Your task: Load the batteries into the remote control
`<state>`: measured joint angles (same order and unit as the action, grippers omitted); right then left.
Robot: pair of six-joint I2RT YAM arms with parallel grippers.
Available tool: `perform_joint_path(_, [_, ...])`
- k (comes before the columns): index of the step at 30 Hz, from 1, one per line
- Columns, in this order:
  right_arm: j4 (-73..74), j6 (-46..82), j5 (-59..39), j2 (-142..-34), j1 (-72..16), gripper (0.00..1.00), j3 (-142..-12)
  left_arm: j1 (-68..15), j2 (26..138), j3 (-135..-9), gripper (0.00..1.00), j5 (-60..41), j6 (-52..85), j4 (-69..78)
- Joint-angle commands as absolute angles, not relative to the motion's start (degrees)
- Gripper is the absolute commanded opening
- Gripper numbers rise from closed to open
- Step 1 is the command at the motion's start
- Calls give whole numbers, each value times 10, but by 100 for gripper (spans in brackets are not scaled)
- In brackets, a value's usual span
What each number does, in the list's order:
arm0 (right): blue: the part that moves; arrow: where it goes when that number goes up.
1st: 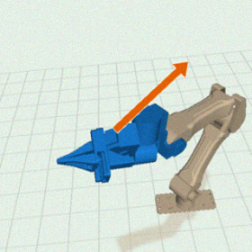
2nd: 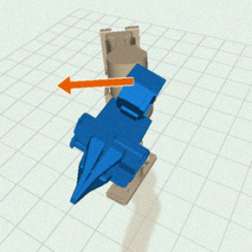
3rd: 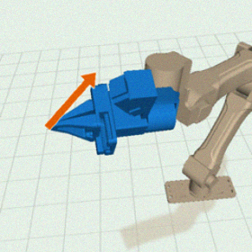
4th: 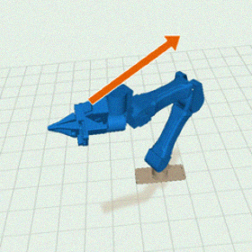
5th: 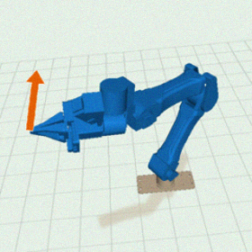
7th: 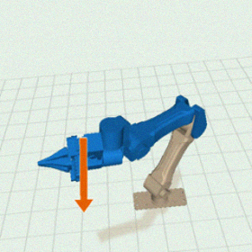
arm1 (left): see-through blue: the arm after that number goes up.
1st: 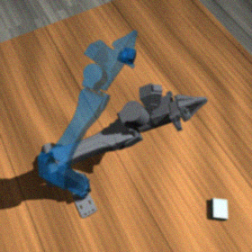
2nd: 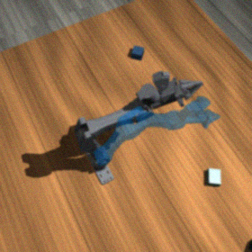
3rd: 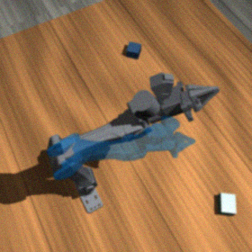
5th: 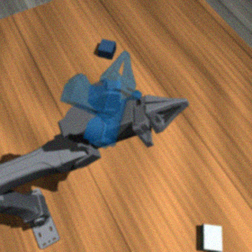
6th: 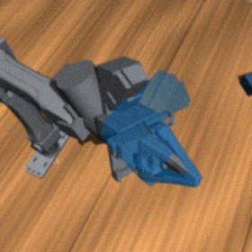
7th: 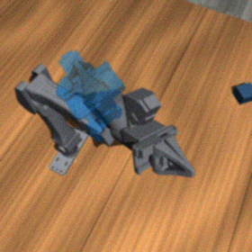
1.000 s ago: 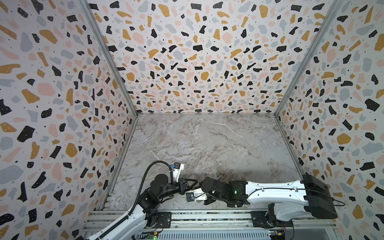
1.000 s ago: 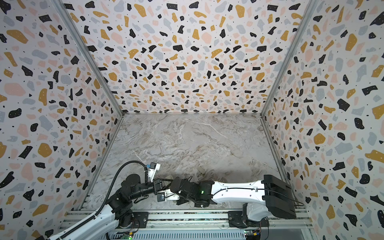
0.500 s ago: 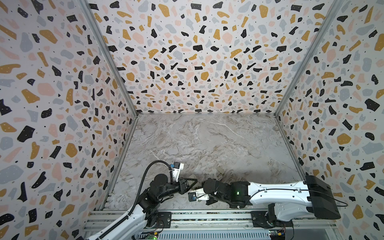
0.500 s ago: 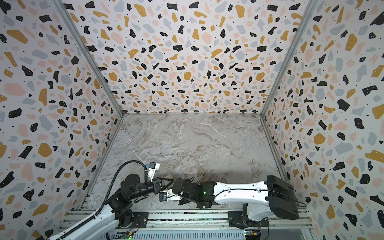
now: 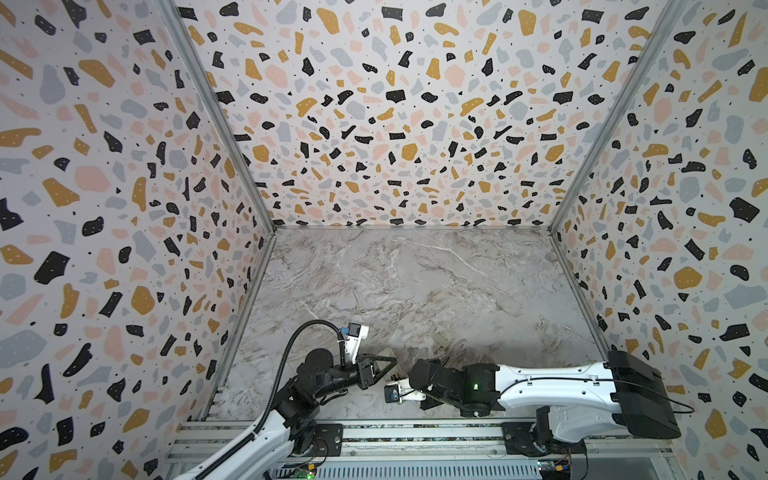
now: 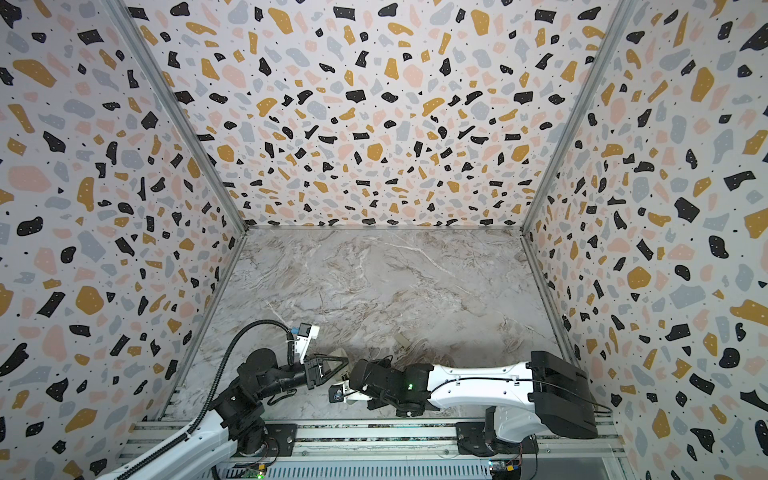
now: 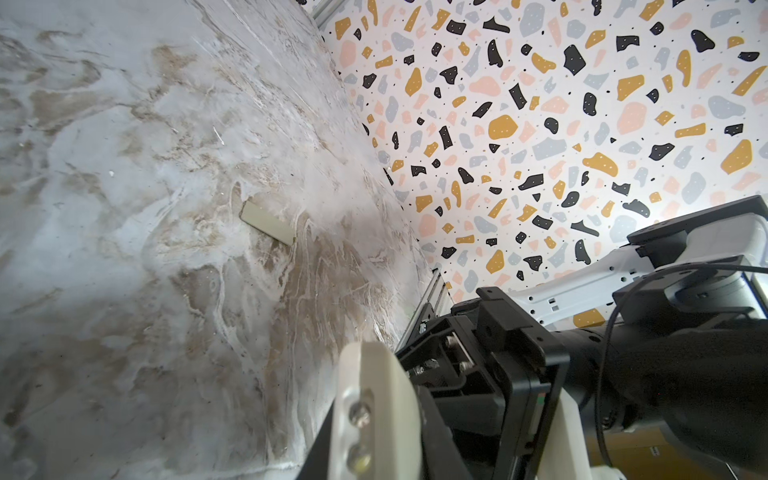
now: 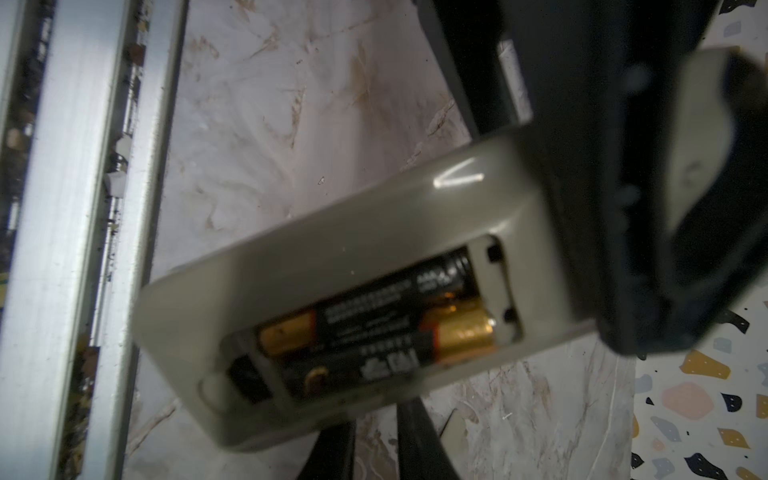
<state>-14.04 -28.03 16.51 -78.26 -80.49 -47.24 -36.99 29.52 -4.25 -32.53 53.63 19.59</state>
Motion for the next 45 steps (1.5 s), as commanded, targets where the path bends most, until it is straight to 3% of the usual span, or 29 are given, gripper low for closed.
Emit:
perform_joint_path(1, [-137,-271,157,-739,-813,27,-472,-372,292,-69,0,-329,535,235])
perform_joint_path(9, [-113,-281,141,-696,-820,27,-470,-372,301,-70,0,-325,528,226])
perform_joint_path(45, [-54,-321,193,-792,-819,15,-482,-372,303,-63,0,-338,542,253])
